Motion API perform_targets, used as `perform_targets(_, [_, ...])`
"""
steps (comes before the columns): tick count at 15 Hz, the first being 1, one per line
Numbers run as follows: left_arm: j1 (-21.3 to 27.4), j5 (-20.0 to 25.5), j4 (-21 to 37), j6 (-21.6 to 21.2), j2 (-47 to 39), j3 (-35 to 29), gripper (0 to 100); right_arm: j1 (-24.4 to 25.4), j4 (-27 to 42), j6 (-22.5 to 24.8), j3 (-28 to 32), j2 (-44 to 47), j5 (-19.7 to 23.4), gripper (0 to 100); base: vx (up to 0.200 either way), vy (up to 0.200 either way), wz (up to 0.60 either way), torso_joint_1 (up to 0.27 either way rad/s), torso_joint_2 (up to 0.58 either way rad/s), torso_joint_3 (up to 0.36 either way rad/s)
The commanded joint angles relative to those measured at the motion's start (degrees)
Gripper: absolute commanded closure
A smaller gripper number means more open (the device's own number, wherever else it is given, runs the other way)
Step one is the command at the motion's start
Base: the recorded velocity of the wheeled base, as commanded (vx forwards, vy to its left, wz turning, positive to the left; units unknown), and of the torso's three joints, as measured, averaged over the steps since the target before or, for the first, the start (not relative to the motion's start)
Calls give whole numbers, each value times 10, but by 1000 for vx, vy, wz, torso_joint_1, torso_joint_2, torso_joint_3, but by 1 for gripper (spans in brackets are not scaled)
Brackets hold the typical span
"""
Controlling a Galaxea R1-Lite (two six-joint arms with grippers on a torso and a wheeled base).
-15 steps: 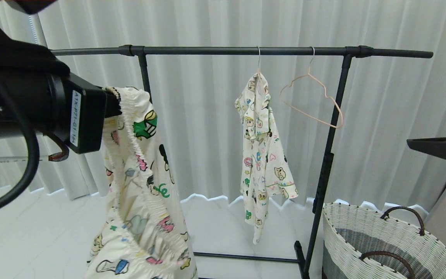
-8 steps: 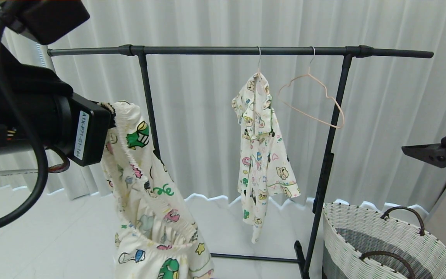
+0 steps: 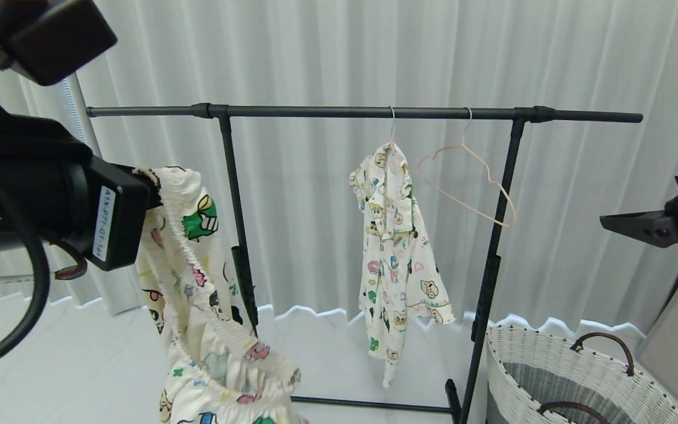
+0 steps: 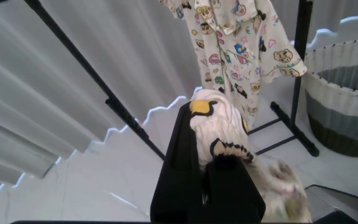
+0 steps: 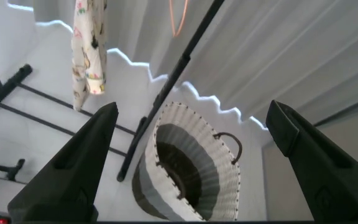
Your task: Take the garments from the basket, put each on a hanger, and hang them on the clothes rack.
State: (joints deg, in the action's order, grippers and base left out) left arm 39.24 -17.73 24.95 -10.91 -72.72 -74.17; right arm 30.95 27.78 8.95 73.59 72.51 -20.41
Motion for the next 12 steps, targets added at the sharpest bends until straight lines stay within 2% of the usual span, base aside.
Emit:
perform_targets(1, [0, 0, 0, 0, 4, 3, 100, 1, 0, 0, 0, 4, 1, 0, 0, 0, 0, 315, -447, -261])
perform_targets(5, [0, -8, 0, 0, 4, 4, 100, 0, -23, -1, -5, 15, 3, 0, 0, 0, 0, 261, -495, -248])
perform_targets(10, [0, -13, 0, 0, 3, 6, 100, -6, -86, 2, -44, 21, 2, 0, 0, 0, 0, 234, -462, -229])
perform_targets(12, [1, -35, 0, 0, 3, 18, 100, -22, -106, 3, -57, 25, 3, 0, 200, 0, 0, 58, -125, -63])
